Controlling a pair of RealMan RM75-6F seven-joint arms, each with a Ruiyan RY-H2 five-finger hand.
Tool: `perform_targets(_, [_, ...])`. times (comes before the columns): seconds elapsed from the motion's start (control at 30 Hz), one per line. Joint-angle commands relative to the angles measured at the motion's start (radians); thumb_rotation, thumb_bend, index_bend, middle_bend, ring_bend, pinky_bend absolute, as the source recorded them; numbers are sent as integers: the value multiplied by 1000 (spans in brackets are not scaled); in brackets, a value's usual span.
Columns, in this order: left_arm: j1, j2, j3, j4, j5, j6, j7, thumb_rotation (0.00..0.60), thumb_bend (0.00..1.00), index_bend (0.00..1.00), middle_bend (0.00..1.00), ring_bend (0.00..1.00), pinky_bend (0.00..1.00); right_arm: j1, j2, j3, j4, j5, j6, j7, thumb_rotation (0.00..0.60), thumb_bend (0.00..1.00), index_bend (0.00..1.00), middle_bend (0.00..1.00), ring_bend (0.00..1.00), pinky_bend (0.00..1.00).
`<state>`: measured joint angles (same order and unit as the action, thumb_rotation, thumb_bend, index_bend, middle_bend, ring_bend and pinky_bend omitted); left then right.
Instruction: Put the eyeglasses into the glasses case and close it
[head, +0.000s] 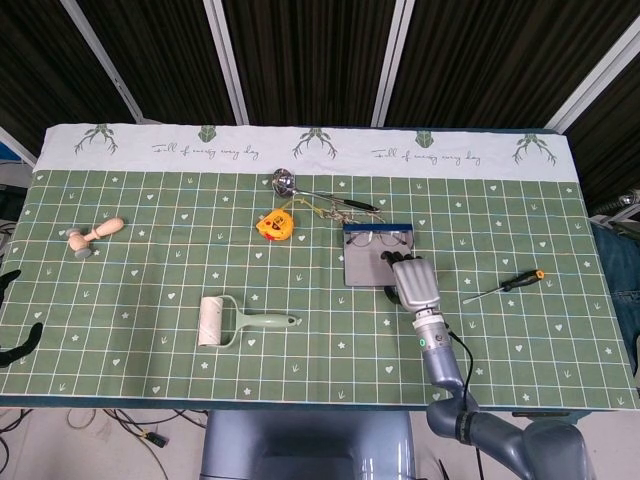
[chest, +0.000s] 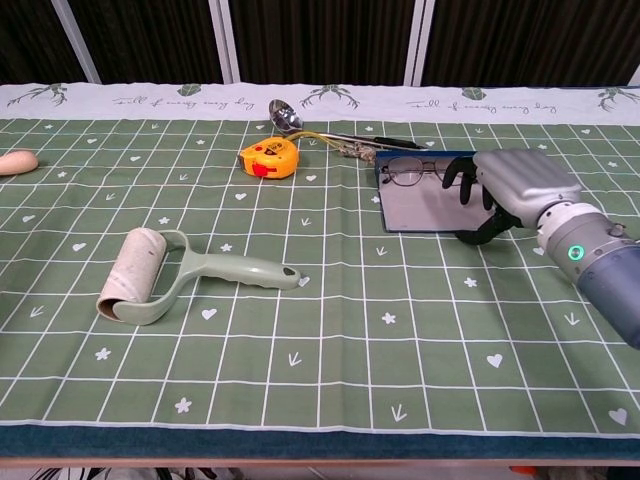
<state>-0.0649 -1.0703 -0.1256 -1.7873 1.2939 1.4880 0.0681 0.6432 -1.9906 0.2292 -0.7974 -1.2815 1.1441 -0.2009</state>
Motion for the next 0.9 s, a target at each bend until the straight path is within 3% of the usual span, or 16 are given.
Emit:
perform_targets(0.03, [0, 0, 0, 0, 0, 0, 0, 600, 310, 148, 0, 0, 0, 3, -1, 2, 3, -2, 0, 0, 600, 392, 352, 444, 521, 611])
perform_targets(0.3, [0, 1, -1, -3, 0, 2, -1, 600, 311, 148, 0, 0, 0, 8, -5, 10, 11, -5, -2, 3, 600, 475, 368, 448, 525, 615])
perform_targets(0.9, [1, 2, 0, -1, 3, 2, -2, 600, 310, 158, 0, 0, 0, 101, -37, 83, 133, 3, -23, 21, 600, 473, 385, 446, 524, 616])
